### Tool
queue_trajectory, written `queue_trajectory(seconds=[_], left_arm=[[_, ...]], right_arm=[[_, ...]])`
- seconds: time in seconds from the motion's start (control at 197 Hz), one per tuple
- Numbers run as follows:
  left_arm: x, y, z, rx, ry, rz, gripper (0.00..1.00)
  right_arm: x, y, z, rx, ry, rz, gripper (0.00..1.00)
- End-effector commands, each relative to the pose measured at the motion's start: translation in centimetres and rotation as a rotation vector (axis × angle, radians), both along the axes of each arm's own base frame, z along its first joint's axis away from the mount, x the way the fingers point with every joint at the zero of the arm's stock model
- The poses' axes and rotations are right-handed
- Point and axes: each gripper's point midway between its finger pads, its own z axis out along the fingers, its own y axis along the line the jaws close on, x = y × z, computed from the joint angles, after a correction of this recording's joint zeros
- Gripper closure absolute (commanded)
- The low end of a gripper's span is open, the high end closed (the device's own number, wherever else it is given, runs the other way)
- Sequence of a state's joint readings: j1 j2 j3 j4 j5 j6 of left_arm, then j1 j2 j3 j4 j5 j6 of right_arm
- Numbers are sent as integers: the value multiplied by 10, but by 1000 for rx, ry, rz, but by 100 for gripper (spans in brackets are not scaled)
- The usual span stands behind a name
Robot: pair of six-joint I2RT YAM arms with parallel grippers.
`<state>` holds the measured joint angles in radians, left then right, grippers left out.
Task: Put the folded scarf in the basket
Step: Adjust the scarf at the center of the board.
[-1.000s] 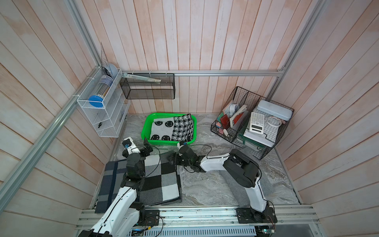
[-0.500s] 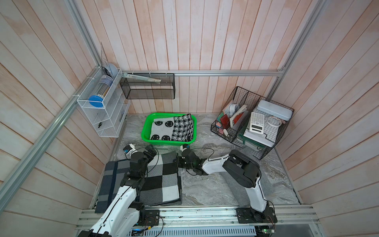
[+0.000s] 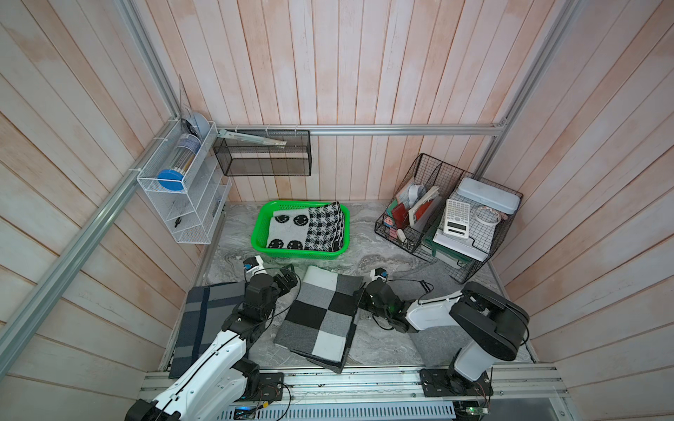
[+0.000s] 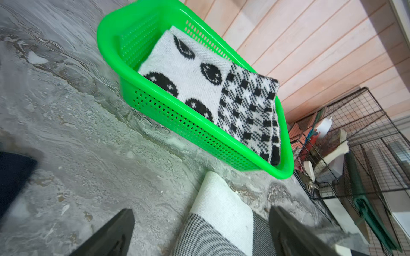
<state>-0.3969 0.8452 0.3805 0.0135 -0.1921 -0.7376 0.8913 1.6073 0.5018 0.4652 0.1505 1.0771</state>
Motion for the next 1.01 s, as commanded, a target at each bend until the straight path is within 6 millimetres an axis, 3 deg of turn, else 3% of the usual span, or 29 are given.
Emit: queue_trajectory(seconds=[0.0, 0.056, 0.127, 0.243, 0.355, 0.522, 0.745, 0.902, 1.009], left_arm=[[-1, -7, 7, 4, -5, -17, 0], [-5, -10, 4, -11, 23, -21, 0], [-12, -14, -2, -12, 66, -35, 0], [-26, -11, -15, -41, 131, 4, 0], [-39, -14, -27, -125, 178, 9, 0], [-61, -5, -43, -165, 299, 61, 0], [-93, 16, -69, -107, 504, 170, 0], [-103, 16, -88, -75, 604, 204, 0], [-103, 12, -97, -34, 637, 209, 1]], right_arm=[[-26, -39, -26, -199, 103, 13, 59], [-29, -48, -19, -258, 106, 26, 44], [-29, -58, -7, -325, 96, 31, 37], [-18, -68, 14, -440, 50, 98, 29], [-1, -65, 23, -467, 33, 163, 28], [24, -46, 26, -419, 71, 223, 27], [35, -16, 0, -341, 202, 326, 29], [30, -16, -11, -318, 232, 308, 37], [21, -25, -13, -320, 243, 292, 52]])
